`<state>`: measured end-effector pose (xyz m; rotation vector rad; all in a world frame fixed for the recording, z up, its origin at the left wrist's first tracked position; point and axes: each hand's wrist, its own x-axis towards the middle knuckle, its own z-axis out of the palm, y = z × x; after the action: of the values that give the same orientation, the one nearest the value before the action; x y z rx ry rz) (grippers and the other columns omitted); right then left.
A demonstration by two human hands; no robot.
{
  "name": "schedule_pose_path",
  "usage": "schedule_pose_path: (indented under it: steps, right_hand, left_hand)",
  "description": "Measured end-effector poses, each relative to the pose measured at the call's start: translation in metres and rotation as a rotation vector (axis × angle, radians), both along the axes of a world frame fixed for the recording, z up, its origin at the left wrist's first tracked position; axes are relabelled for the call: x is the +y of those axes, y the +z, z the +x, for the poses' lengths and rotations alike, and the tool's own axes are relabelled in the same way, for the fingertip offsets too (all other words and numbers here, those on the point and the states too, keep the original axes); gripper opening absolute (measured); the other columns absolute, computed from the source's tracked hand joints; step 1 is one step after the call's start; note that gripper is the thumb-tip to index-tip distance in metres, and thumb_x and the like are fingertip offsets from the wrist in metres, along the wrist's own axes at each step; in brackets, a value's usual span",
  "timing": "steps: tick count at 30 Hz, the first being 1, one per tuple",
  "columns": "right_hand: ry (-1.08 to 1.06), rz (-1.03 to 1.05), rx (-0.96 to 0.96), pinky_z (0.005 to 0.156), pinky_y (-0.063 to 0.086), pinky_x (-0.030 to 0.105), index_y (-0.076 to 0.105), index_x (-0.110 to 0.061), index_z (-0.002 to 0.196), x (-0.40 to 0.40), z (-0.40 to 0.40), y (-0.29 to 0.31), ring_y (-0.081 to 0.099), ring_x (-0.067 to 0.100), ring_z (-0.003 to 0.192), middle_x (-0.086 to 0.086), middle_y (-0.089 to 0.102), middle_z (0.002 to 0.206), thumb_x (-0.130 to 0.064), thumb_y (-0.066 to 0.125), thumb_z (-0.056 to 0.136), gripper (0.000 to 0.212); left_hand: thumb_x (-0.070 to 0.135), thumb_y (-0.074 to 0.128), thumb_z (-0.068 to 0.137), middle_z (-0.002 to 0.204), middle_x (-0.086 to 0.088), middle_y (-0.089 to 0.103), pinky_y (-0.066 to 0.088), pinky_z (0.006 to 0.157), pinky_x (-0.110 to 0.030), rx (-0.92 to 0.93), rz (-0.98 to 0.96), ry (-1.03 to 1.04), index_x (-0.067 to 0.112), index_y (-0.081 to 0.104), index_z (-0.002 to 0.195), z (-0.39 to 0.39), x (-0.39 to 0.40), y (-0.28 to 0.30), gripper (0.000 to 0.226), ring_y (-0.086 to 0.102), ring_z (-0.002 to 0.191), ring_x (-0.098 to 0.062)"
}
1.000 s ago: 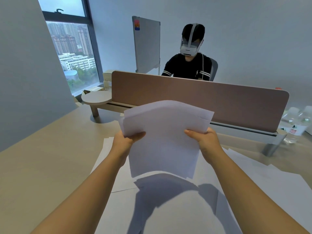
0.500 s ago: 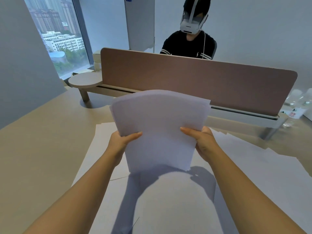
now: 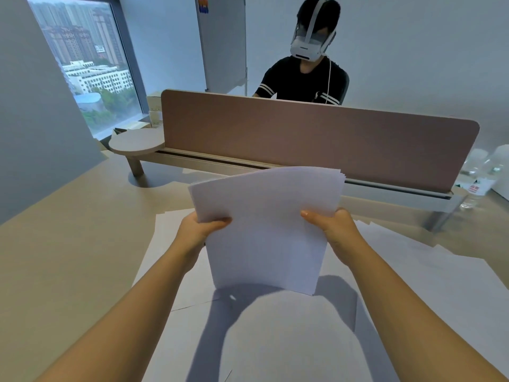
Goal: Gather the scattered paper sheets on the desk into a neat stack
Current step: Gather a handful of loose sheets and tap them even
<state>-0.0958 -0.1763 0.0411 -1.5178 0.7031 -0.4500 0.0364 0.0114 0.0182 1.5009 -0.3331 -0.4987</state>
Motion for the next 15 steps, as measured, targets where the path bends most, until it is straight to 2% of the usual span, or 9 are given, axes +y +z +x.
schedule_pose_path:
  steps: [2,4,7,10,12,14,15]
  right_hand:
    - [0.041,-0.019,0.077,0.089,0.046,0.037,0.051,-0.005,0.125,-0.002,-0.002,-0.007,0.056,0.03,0.107,0.012,0.058,0.122,-0.013,0.062,0.085,0.042]
    - [0.002,-0.091,0.063,0.091,0.045,0.035,0.045,-0.005,0.129,-0.004,-0.004,-0.008,0.054,0.029,0.113,0.011,0.056,0.126,-0.009,0.062,0.085,0.048]
    - [-0.105,-0.297,-0.104,0.09,0.043,0.027,0.032,-0.014,0.135,-0.001,-0.007,0.006,0.048,0.016,0.113,0.001,0.048,0.126,-0.003,0.06,0.086,0.058]
    - [-0.122,-0.577,-0.226,0.101,0.036,0.019,0.012,-0.031,0.143,-0.001,-0.009,0.021,0.034,0.008,0.127,-0.005,0.032,0.145,-0.006,0.058,0.088,0.077]
    - [-0.08,-0.8,-0.179,0.089,0.036,0.006,0.02,-0.036,0.139,-0.005,-0.009,0.024,0.041,0.008,0.115,-0.003,0.04,0.135,-0.01,0.056,0.09,0.066]
    - [-0.095,-0.944,-0.151,0.072,0.034,-0.002,0.044,-0.02,0.134,-0.011,-0.009,0.022,0.045,0.011,0.097,0.005,0.05,0.125,-0.01,0.056,0.09,0.046]
    - [-0.119,-0.982,-0.164,0.069,0.034,-0.004,0.054,-0.011,0.126,-0.014,-0.009,0.021,0.047,0.014,0.093,0.011,0.054,0.121,-0.009,0.056,0.09,0.036]
  left_hand:
    - [0.002,0.062,0.082,0.093,-0.002,0.063,0.051,0.075,-0.034,0.041,0.036,-0.044,0.021,0.057,0.091,-0.002,0.002,-0.012,0.021,0.059,0.087,-0.022]
    - [-0.001,0.064,0.079,0.093,-0.002,0.064,0.05,0.073,-0.032,0.097,0.042,-0.056,0.016,0.059,0.095,-0.005,0.001,-0.02,0.024,0.06,0.086,-0.022]
    - [0.007,0.076,0.06,0.097,-0.009,0.064,0.05,0.087,-0.045,0.104,0.063,-0.051,0.015,0.06,0.096,-0.005,-0.006,-0.023,0.04,0.058,0.095,-0.032]
    - [0.015,0.071,0.052,0.101,-0.01,0.064,0.048,0.093,-0.05,0.098,0.052,-0.06,0.019,0.061,0.093,-0.004,-0.009,-0.022,0.043,0.058,0.1,-0.034]
    - [0.018,0.071,0.053,0.101,-0.01,0.064,0.048,0.093,-0.051,0.081,0.062,-0.066,0.019,0.06,0.096,-0.003,-0.01,-0.023,0.044,0.058,0.101,-0.034]
    - [0.019,0.07,0.054,0.098,-0.008,0.064,0.049,0.093,-0.05,0.064,0.059,-0.069,0.02,0.059,0.093,-0.002,-0.011,-0.023,0.041,0.058,0.099,-0.032]
    - [0.02,0.069,0.055,0.096,-0.006,0.063,0.049,0.091,-0.048,0.061,0.061,-0.071,0.022,0.059,0.091,-0.002,-0.011,-0.023,0.038,0.058,0.096,-0.031]
